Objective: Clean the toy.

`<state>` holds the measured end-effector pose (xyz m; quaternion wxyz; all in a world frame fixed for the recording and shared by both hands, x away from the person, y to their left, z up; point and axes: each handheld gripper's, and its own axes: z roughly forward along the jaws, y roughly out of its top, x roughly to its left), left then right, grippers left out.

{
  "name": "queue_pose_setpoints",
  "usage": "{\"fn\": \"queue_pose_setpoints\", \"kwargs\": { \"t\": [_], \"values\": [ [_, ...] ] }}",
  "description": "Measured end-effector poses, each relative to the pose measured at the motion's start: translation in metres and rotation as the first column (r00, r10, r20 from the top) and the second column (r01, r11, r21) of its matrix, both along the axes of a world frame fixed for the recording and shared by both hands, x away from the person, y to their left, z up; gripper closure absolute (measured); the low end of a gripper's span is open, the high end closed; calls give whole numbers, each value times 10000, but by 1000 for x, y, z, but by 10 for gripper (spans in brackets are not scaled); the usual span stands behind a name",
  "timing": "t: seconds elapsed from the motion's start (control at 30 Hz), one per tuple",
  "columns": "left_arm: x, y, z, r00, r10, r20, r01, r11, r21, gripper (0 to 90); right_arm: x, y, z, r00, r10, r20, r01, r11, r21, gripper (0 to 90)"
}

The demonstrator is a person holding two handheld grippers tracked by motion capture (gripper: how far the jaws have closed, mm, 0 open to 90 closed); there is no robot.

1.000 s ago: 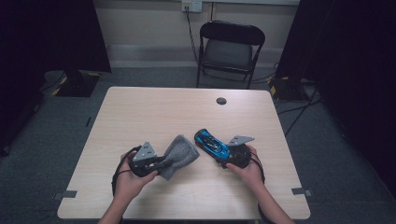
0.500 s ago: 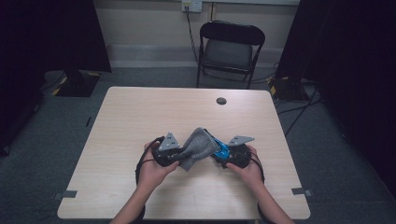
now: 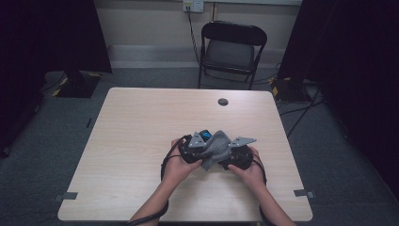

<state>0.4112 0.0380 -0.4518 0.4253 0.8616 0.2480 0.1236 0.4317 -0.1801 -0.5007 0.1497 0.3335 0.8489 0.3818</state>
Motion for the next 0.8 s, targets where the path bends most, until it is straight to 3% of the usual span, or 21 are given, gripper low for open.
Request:
{"fn": "queue_pose_setpoints", "kwargs": {
  "t": [0.03,0.37,0.8],
  "values": [
    [1,-4,-1,10000,-27,-51,28,9998,188,757,0,0,0,10000,-5,6,5,10000,-12,247],
    [15,-23,-9,9987,477,-200,-463,9969,636,756,0,0,0,10000,-10,-17,10,10000,-1,247],
    [18,-21,-7,9963,857,-3,-852,9910,1037,756,0,0,0,10000,1,6,-1,10000,-6,247]
  ]
}}
